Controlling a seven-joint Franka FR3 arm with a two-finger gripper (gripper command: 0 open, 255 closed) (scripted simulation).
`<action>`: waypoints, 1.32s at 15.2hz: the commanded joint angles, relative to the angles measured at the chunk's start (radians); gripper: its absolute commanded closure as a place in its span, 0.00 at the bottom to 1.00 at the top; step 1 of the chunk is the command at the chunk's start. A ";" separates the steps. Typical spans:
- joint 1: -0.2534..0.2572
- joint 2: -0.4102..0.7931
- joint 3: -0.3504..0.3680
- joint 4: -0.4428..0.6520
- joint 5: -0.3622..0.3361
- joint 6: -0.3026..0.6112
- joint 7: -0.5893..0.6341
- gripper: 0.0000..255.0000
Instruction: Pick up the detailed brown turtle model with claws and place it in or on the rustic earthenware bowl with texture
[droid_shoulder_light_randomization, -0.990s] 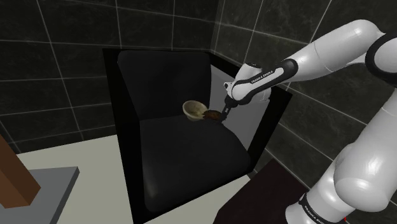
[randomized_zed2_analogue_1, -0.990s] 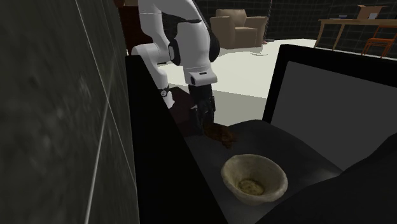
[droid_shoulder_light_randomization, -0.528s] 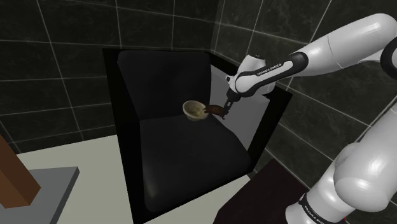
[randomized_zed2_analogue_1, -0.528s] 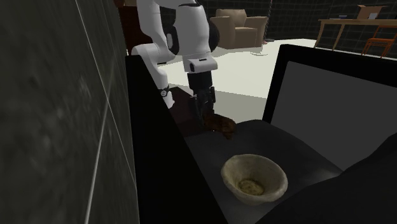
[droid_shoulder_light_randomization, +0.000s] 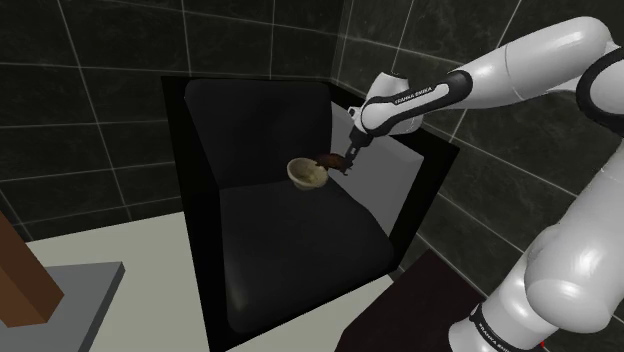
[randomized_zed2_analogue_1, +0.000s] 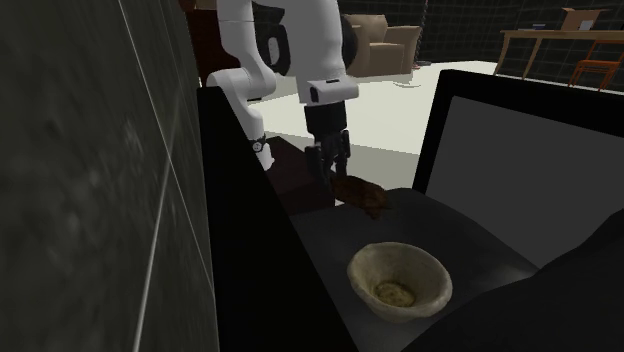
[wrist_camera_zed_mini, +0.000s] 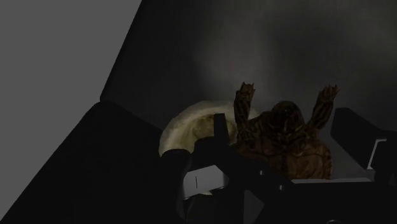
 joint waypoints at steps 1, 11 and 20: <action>0.001 0.074 0.003 0.097 0.014 -0.024 -0.003 1.00; -0.024 0.438 0.020 0.629 0.060 -0.196 -0.005 1.00; -0.028 0.489 0.028 0.583 0.074 -0.100 -0.018 1.00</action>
